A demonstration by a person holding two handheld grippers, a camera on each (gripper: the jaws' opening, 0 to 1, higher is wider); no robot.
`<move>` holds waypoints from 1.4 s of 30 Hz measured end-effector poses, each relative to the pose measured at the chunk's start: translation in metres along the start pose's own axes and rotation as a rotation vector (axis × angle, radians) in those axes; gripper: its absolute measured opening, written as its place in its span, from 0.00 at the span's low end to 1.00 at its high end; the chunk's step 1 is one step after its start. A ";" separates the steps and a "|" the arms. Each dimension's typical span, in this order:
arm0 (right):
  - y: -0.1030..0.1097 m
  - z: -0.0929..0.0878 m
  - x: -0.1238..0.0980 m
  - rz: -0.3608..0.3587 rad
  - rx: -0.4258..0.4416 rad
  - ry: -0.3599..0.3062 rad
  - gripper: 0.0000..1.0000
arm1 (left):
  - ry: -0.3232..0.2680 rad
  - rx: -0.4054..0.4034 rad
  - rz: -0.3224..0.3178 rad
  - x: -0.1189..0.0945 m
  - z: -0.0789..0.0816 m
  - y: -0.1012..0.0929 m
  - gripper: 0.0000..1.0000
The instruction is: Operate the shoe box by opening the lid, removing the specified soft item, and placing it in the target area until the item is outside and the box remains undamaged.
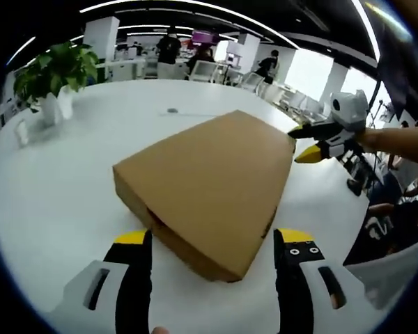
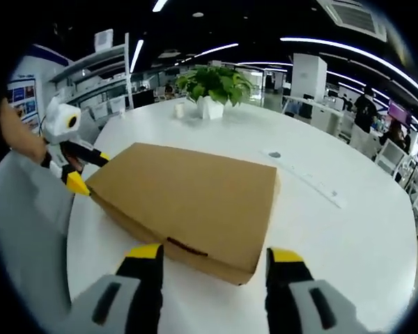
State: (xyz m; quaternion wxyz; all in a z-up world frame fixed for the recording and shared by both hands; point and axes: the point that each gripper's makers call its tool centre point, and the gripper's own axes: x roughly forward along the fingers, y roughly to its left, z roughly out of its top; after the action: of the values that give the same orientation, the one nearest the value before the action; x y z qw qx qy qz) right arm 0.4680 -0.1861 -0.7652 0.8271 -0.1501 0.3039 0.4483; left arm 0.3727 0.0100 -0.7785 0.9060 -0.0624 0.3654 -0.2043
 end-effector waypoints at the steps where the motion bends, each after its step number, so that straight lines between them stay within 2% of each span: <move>1: -0.001 0.001 0.001 -0.003 -0.001 -0.001 0.56 | -0.005 -0.003 -0.005 0.001 0.001 -0.001 0.72; 8: 0.001 0.000 0.004 0.027 -0.035 0.018 0.56 | -0.006 0.023 0.039 0.004 -0.003 0.001 0.73; 13: 0.001 -0.001 0.006 0.023 -0.025 0.025 0.57 | -0.012 0.043 0.070 0.004 -0.002 0.001 0.72; 20: 0.007 0.006 0.015 0.016 -0.005 0.026 0.56 | -0.025 0.000 0.082 0.004 0.003 0.012 0.72; 42: 0.021 0.010 0.021 -0.016 0.042 0.012 0.55 | -0.009 0.041 0.039 -0.003 0.004 0.031 0.71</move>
State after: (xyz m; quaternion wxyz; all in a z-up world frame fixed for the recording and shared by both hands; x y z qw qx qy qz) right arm 0.4636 -0.1555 -0.7705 0.8318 -0.1375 0.3172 0.4344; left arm 0.3839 0.0389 -0.7819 0.9126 -0.0376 0.3582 -0.1936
